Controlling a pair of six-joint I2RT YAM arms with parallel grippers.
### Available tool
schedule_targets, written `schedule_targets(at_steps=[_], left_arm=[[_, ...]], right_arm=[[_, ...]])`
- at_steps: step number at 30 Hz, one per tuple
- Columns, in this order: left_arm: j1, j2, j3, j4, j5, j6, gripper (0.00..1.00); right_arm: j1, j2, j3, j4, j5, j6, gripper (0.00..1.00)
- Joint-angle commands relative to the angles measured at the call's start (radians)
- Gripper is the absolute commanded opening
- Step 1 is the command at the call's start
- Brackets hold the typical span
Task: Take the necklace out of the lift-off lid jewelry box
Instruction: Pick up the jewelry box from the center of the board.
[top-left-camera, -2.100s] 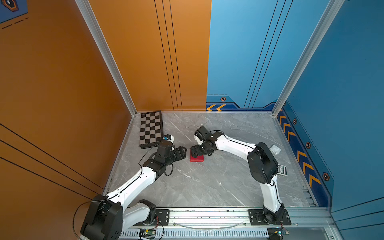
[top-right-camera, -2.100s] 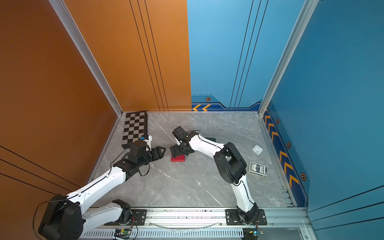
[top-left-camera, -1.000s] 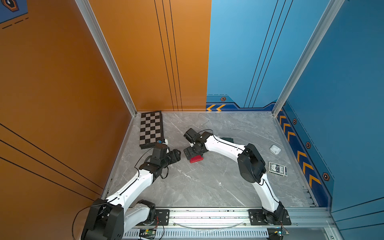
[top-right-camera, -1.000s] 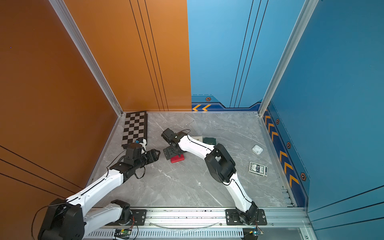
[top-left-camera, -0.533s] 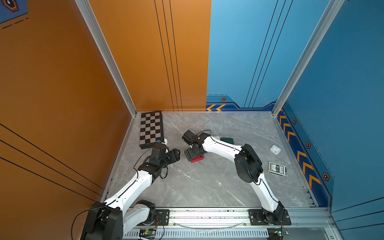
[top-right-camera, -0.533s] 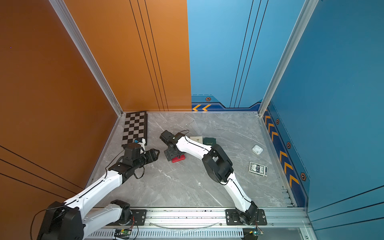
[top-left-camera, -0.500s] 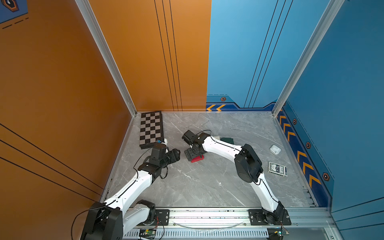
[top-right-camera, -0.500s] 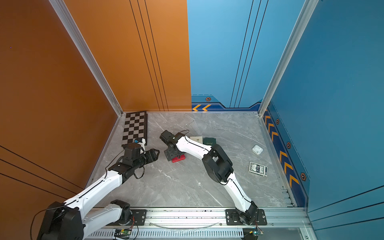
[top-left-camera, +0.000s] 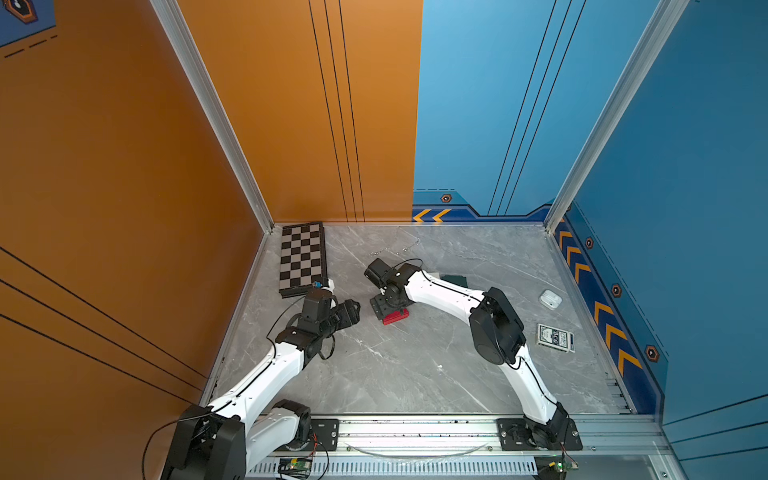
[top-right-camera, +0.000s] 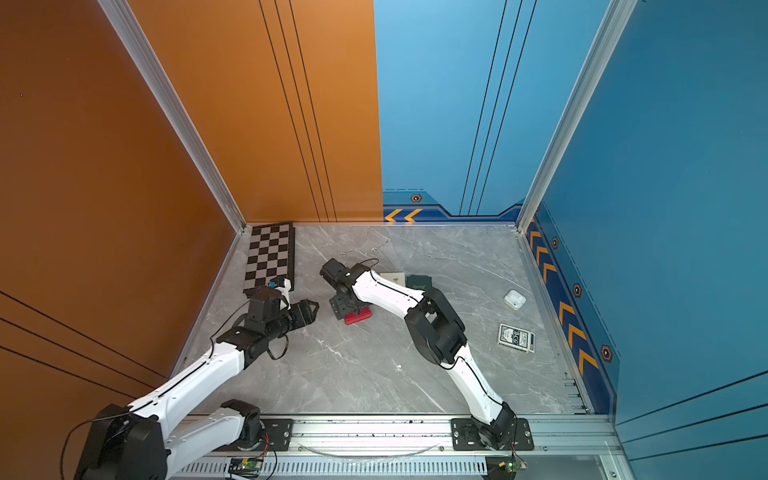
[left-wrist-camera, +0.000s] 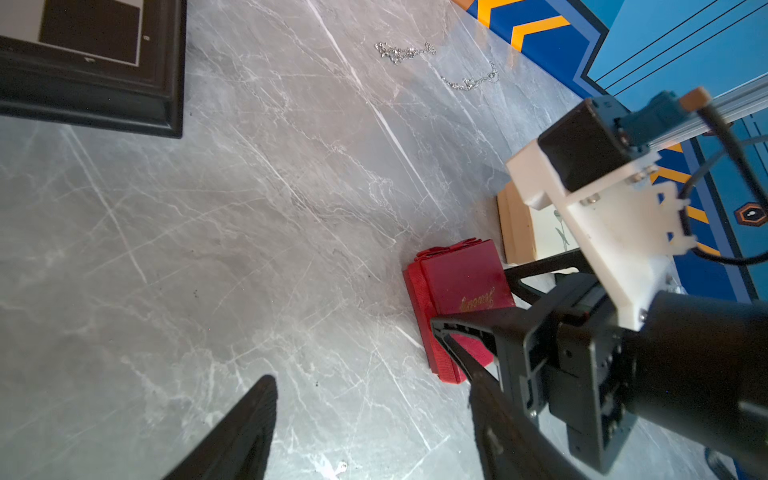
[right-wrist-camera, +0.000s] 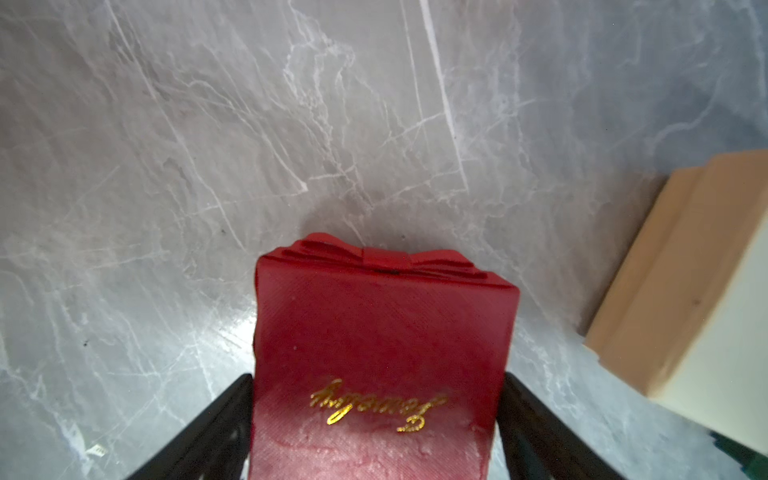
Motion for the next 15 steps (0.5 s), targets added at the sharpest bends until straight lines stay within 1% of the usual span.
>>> schedule_targets(at_steps=[1,12,15], left_arm=[[0.008,-0.006,-0.01,0.006,0.008,0.017,0.75],[0.009,-0.004,-0.009,0.013,0.014,0.028,0.76],[0.008,-0.003,-0.015,0.032,0.023,0.032,0.77]], right_arm=[[-0.011,0.032,0.02,-0.042,-0.007,-0.015,0.89],[-0.018,0.036,0.021,-0.043,-0.011,-0.014,0.91],[-0.021,0.038,0.022,-0.043,-0.014,-0.018,0.89]])
